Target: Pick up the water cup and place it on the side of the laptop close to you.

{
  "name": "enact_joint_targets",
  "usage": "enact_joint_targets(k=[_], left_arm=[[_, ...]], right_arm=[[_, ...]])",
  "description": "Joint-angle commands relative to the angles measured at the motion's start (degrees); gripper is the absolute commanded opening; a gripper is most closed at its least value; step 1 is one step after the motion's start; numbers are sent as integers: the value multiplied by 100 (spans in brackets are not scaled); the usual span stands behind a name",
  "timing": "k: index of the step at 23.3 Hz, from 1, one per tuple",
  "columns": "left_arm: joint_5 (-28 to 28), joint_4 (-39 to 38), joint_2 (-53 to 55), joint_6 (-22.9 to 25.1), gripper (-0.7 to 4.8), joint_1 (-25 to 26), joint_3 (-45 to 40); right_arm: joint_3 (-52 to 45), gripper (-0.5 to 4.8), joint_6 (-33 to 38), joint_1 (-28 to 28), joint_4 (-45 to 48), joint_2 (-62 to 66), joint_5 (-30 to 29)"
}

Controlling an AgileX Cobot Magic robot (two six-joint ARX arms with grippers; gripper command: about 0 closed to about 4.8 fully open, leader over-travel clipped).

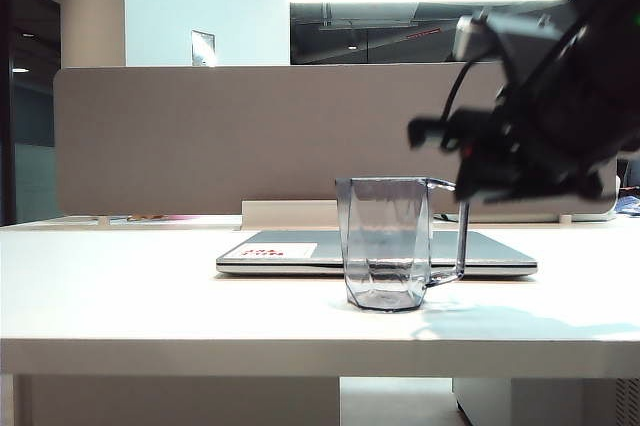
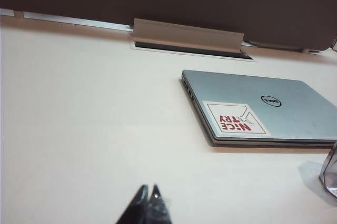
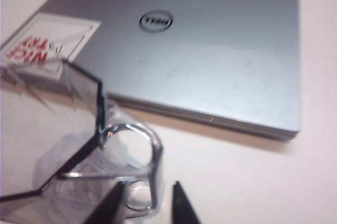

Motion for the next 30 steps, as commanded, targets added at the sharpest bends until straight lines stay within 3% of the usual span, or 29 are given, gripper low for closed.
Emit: enact_joint_targets(k=[1, 7, 11, 21, 30], left_arm=[[-66, -4, 4, -15, -6, 4, 17], [-798, 136, 4, -7, -6, 9, 20], [-1134, 485, 4, 315, -6, 9, 20], [-1137, 546, 4, 433, -6, 9, 24], [-1137, 485, 4, 433, -6, 11, 24]], right_arm=[[15, 38, -76, -4, -382, -490, 391], [15, -1, -623, -28, -1178, -1803, 833], [15, -1, -776, -31, -1410, -2520, 933], [13, -1, -1056, -116, -2664, -4450, 1287], [-107, -1, -1049, -116, -2931, -5198, 1488]])
